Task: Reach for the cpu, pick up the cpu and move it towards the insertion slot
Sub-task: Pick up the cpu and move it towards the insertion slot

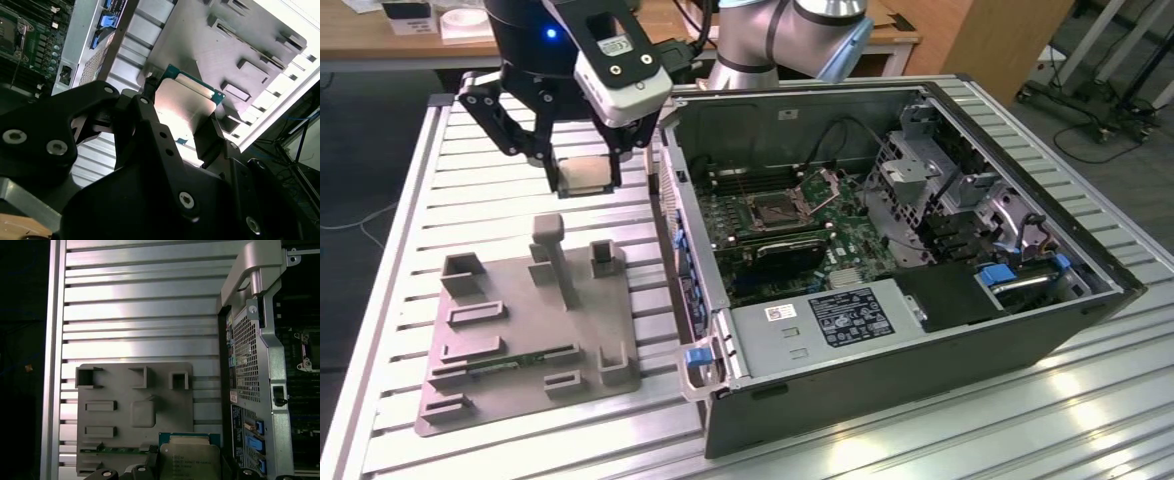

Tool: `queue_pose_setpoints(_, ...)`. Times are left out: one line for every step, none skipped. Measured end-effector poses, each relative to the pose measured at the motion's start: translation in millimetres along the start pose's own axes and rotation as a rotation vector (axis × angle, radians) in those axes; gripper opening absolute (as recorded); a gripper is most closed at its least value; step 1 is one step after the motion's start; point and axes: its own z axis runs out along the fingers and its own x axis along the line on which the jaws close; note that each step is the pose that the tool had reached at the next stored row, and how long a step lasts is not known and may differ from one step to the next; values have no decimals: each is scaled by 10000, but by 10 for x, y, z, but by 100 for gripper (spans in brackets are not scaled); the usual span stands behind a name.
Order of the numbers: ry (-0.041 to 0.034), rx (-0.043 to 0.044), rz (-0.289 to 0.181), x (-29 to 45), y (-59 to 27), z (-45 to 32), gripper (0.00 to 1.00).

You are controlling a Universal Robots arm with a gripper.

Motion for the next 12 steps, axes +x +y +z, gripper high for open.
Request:
queue_pose_setpoints(0,0,0,-5,0,0,55)
queue_pose_setpoints(0,0,1,-11,0,0,55)
queue_pose_setpoints(1,0,1,-16,0,0,55)
queue_pose_setpoints(0,-1,0,-22,0,0,55)
queue_pose_setpoints(0,-1,0,-28,1,0,55)
queue_pose_setpoints(0,0,0,-34,1,0,55)
queue_pose_setpoints(0,-1,0,-40,1,0,55)
queue_pose_setpoints(0,0,0,-46,1,0,55)
queue_pose_setpoints(0,0,0,-51,1,0,55)
queue_pose_setpoints(0,0,0,-57,2,0,55)
queue_pose_setpoints(0,0,0,-63,2,0,55)
queue_pose_setpoints(1,0,0,-196,6,1,55)
